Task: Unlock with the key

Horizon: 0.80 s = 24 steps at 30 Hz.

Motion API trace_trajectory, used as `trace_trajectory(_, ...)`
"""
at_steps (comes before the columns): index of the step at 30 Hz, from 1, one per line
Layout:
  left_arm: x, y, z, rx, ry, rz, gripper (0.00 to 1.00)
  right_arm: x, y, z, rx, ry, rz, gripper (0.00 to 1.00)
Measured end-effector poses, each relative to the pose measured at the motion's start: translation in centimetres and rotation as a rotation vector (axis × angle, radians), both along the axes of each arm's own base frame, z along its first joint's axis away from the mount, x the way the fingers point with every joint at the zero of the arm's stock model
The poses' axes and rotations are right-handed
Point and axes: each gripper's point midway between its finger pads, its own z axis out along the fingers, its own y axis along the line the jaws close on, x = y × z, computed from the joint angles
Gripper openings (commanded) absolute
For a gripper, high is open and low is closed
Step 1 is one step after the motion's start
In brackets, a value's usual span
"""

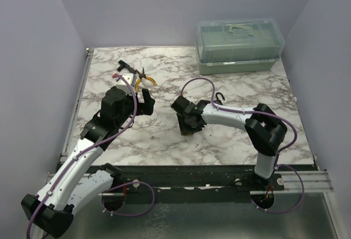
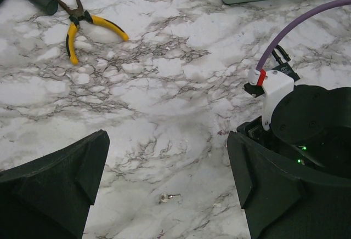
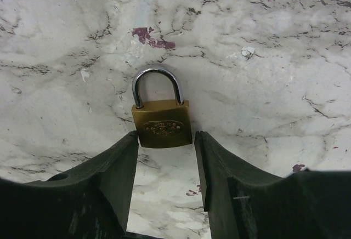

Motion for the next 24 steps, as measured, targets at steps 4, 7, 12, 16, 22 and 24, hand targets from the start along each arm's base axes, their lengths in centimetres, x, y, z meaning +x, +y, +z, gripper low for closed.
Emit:
trace_trajectory(4, 0.0, 0.0, 0.0, 0.000, 0.001, 0.001, 0.97, -0.1, 0.0, 0.0, 0.003, 0.004, -0.013, 0.54)
trace_trajectory(7, 0.0, 0.0, 0.0, 0.001, 0.001, 0.001, 0.97, -0.2, 0.1, 0.0, 0.008, 0.006, -0.023, 0.54)
trace_trajectory(12, 0.0, 0.0, 0.0, 0.001, 0.001, 0.001, 0.96, -0.2, 0.2, 0.0, 0.012, 0.008, -0.031, 0.52)
trace_trajectory(16, 0.0, 0.0, 0.0, 0.000, 0.001, 0.001, 0.96, 0.2, 0.8, 0.1, 0.020, 0.004, -0.032, 0.48)
trace_trajectory(22, 0.0, 0.0, 0.0, 0.001, 0.001, 0.001, 0.96, 0.6, 1.5, -0.1, 0.023, 0.005, -0.030, 0.37)
trace_trajectory(24, 0.0, 0.0, 0.0, 0.001, 0.001, 0.001, 0.96, 0.8, 1.7, -0.1, 0.024, 0.003, -0.029, 0.37)
